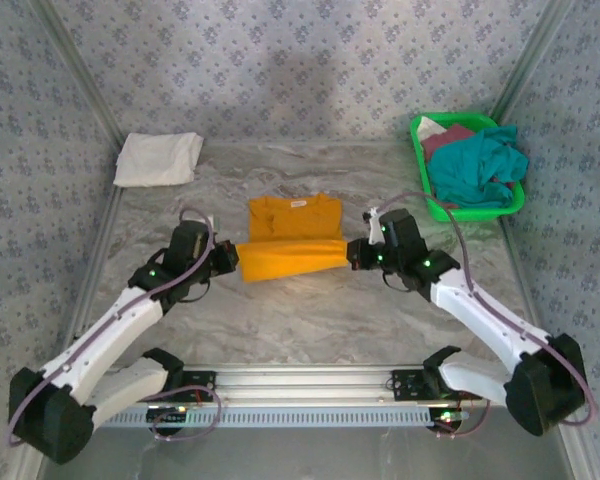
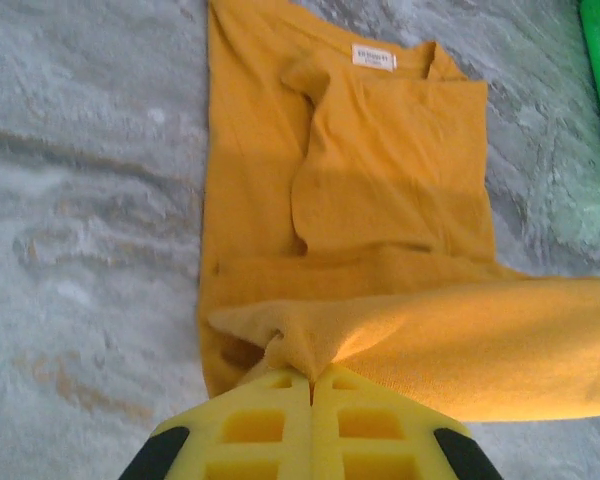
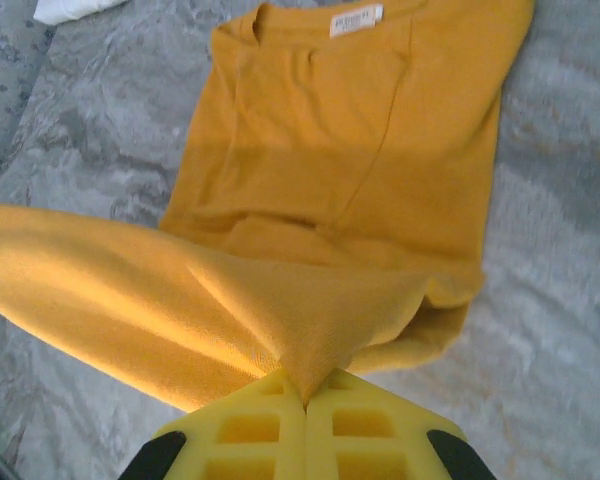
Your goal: Fold and stack the t-shirts
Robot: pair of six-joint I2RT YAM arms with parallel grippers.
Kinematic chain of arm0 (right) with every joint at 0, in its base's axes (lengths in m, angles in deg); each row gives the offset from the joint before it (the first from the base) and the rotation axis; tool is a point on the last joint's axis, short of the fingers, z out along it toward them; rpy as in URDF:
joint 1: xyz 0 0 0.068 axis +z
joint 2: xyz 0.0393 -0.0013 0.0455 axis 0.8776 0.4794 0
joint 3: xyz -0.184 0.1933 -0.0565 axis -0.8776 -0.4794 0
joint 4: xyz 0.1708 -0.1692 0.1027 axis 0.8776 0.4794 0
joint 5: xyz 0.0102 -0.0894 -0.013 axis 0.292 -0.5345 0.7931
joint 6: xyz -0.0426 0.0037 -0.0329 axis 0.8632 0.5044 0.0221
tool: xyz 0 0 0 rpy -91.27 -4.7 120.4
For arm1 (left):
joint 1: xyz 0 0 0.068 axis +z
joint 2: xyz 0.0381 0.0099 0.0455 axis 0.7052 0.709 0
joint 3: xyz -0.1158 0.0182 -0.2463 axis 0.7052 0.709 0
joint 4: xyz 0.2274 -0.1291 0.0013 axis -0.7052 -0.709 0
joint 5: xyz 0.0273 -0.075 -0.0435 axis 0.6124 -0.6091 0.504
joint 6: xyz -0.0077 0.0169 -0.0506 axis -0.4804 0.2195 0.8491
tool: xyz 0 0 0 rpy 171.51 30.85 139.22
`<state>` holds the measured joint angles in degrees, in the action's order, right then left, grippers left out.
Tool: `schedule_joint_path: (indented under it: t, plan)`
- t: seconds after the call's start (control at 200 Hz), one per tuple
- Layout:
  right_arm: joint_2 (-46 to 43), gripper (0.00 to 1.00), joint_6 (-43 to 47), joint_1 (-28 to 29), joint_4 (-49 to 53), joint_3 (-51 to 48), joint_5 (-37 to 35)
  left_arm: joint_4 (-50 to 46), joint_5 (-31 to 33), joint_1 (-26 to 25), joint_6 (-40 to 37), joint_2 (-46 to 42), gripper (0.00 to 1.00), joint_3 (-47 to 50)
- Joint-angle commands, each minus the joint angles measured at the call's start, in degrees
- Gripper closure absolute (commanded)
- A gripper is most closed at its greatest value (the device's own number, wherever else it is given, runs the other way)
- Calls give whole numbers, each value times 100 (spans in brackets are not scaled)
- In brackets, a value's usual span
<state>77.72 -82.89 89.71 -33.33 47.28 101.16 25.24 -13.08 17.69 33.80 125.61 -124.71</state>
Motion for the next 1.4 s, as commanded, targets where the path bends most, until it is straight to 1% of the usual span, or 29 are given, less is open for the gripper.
schedule_joint_path:
  t: [0.0, 0.08, 0.2, 0.39, 0.585, 0.665, 0.77, 0.78, 0.8, 0.819, 0.839, 0.879, 0.899, 0.924, 0.949, 0.969, 0.989, 1.019, 1.059, 1.134, 1.179, 1.234, 1.264, 1.304, 1.399]
  plan:
    - [386, 100, 532, -245, -234, 481, -40, 533, -125, 296, -492, 282, 100, -508]
    - [602, 100, 636, -353, -283, 725, 83, 636, -341, 460, -603, 508, 100, -790]
    - [835, 100, 782, -417, -244, 1007, 138, 535, -329, 496, -863, 814, 100, -1205]
    - [1194, 100, 822, -666, -441, 1247, 259, 725, -473, 708, -1072, 1304, 100, -1468]
    - [2004, 100, 925, -870, -646, 1682, 413, 1172, -649, 902, -1256, 2091, 100, -1664]
    - [2369, 100, 901, -953, -814, 1867, 421, 1243, -743, 1016, -1348, 2547, 100, -1912]
    - [3082, 100, 942, -1062, -866, 2263, 470, 1401, -813, 1175, -1415, 3221, 100, -2297]
    - [3161, 100, 943, -1072, -862, 2454, 485, 1414, -818, 1195, -1421, 3277, 100, -2346]
    - [3334, 96, 958, -1092, -835, 2641, 520, 1433, -815, 1222, -1437, 3409, 100, -2441]
    - [3511, 90, 961, -1125, -791, 2816, 584, 1436, -782, 1250, -1440, 3553, 100, -2552]
    - [3696, 87, 974, -1156, -761, 2984, 633, 1428, -733, 1271, -1444, 3696, 93, -2676]
    - [4056, 83, 970, -1219, -755, 3321, 690, 1437, -678, 1327, -1515, 4015, 74, -2964]
    - [4232, 80, 937, -1257, -732, 3515, 667, 1417, -669, 1362, -1561, 4190, 64, -3132]
    - [4486, 72, 874, -1316, -646, 3797, 683, 1356, -642, 1406, -1587, 4426, 54, -3385]
    - [4729, 63, 842, -1387, -499, 4135, 796, 1221, -619, 1459, -1565, 4657, 47, -3675]
    - [4896, 57, 801, -1436, -381, 4407, 893, 1059, -618, 1506, -1528, 4827, 43, -3938]
    - [5063, 54, 741, -1482, -214, 4677, 949, 893, -645, 1536, -1495, 4980, 41, -4184]
    - [5205, 52, 656, -1529, -66, 4962, 981, 696, -675, 1570, -1472, 5125, 42, -4468]
    - [5240, 51, 589, -1559, -24, 5118, 1005, 621, -663, 1565, -1422, 5177, 42, -4619]
    - [4937, 51, 598, -1504, -13, 4984, 988, 756, -667, 1479, -1268, 4889, 41, -4432]
    - [4618, 50, 616, -1414, -73, 4668, 999, 890, -526, 1345, -1222, 4599, 40, -4128]
    - [4204, 50, 657, -1229, -259, 4177, 1109, 1063, -281, 1136, -1197, 4220, 42, -3693]
    - [4050, 52, 671, -1122, -381, 3909, 1177, 1200, -188, 1018, -1165, 4048, 43, -3408]
    - [3898, 57, 619, -996, -553, 3595, 1243, 1454, -174, 862, -1089, 3887, 44, -3027]
    - [4042, 79, 255, -901, -1106, 3248, 1734, 2231, -317, 590, -989, 3900, 45, -2382]
